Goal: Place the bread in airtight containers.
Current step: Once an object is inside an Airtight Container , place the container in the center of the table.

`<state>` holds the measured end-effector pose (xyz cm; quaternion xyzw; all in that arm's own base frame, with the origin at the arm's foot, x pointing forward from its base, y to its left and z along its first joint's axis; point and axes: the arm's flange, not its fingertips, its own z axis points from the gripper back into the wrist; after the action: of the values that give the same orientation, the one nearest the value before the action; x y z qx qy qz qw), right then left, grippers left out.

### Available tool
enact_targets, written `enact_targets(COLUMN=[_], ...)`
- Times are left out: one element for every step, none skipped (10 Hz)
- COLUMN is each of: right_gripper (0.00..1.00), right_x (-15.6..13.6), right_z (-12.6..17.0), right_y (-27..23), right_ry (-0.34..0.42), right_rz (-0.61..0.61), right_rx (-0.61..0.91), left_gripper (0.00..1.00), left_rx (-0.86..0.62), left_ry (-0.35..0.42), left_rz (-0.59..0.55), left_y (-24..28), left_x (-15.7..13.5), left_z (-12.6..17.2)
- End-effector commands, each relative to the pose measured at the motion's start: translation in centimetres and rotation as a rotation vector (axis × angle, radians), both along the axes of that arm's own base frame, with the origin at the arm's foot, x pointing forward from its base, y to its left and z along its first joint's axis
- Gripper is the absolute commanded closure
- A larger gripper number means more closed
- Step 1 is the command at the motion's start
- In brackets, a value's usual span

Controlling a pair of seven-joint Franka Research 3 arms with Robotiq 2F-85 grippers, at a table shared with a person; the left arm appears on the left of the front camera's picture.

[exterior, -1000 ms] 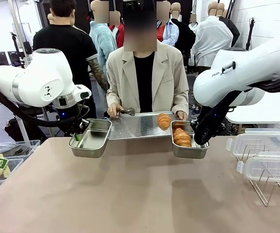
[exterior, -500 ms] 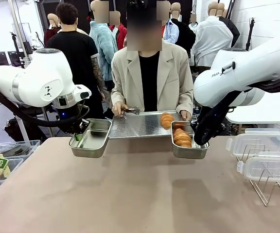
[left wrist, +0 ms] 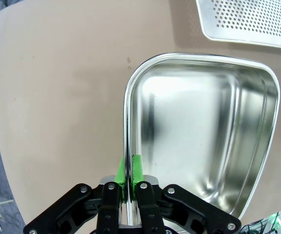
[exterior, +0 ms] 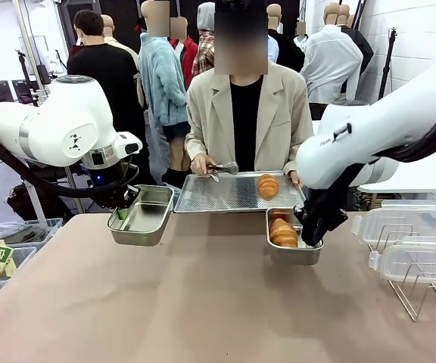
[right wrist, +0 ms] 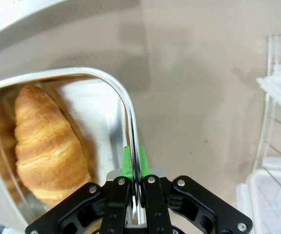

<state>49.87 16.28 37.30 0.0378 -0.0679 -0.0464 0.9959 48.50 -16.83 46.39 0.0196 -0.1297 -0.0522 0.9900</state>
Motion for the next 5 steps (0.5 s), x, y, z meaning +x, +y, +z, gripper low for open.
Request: enact_targets(right_gripper=[1.00,1.00,1.00,1.00,1.00], right_x=[0.8,1.0,0.8,1.1,1.3], right_z=[-1.9,-3.0,-3.8,-4.8,-5.6], right_y=[1.5,1.5,1.6,1.6,1.5], right_ry=[-0.024,-0.026,-0.035,-0.039,-0.024], right_rz=[0.006,0.002,0.016,0.010,0.013], right_rx=[-0.024,-0.031,-0.043,-0.037,-0.023], left_gripper=[1.00,1.00,1.00,1.00,1.00], left_rx=[-0.005,-0.005,-0.005,-0.005,-0.005], left_ry=[-0.020,-0.020,-0.020,-0.020,-0.020], left_rz=[-0.012,-0.012,-0.012,-0.012,-0.012], left_y=[0.3,0.3,0.3,0.3,0.3], left_x=[0.1,0.1,0.1,0.1,0.1], left_z=[0.2,0.2,0.2,0.2,0.2])
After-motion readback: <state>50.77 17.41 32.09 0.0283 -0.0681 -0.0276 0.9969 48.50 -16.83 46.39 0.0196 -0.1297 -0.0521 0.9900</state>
